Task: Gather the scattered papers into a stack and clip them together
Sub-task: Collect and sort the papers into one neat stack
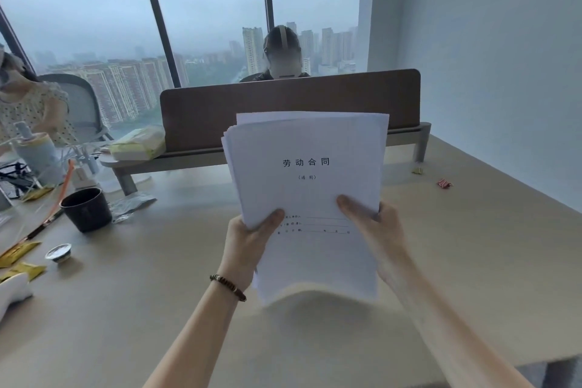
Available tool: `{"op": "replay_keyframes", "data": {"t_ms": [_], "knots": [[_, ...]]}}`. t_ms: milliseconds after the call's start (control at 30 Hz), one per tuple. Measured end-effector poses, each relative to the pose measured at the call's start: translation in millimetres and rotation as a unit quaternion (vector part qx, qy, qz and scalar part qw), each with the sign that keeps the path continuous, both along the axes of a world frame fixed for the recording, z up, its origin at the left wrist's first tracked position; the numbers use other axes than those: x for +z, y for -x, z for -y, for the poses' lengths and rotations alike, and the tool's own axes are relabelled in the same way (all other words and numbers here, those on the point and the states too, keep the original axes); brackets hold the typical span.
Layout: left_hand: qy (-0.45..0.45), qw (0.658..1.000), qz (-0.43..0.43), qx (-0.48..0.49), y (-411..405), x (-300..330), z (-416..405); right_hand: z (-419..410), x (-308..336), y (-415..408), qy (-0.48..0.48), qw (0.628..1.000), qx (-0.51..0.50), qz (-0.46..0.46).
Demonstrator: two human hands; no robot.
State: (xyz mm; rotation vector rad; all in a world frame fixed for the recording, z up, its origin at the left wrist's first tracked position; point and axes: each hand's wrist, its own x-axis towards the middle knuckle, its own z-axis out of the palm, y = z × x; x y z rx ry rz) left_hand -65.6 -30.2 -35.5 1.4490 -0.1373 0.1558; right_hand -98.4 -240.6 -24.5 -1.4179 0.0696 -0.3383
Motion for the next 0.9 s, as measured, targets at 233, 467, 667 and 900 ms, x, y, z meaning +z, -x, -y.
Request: {"op": "replay_keyframes", "data": {"t_ms": [233, 467, 667, 900], "knots": [[0.049, 0.997, -0.054, -0.01, 10.9, -30.2, -1.1, -7.6, -21.5, 4.9, 0.035, 0.999, 0.007, 0.006], [0.052, 0.997, -0.053, -0.012, 11.6, -33.6, 4.9, -2.6, -26.9, -1.4, 0.0, 1.0, 0.01, 0.01], [0.011, 0.998, -0.05, -0.023, 9.6, -43.5, 4.1, -2.0, -43.9, -4.8, -0.011, 1.0, -0.006, -0.023], [-0.011, 0.998, -0.044, -0.04, 15.9, -51.0, 1.2, 0.1, -55.3, -7.4, -0.013, 0.999, -0.007, -0.052]]}}
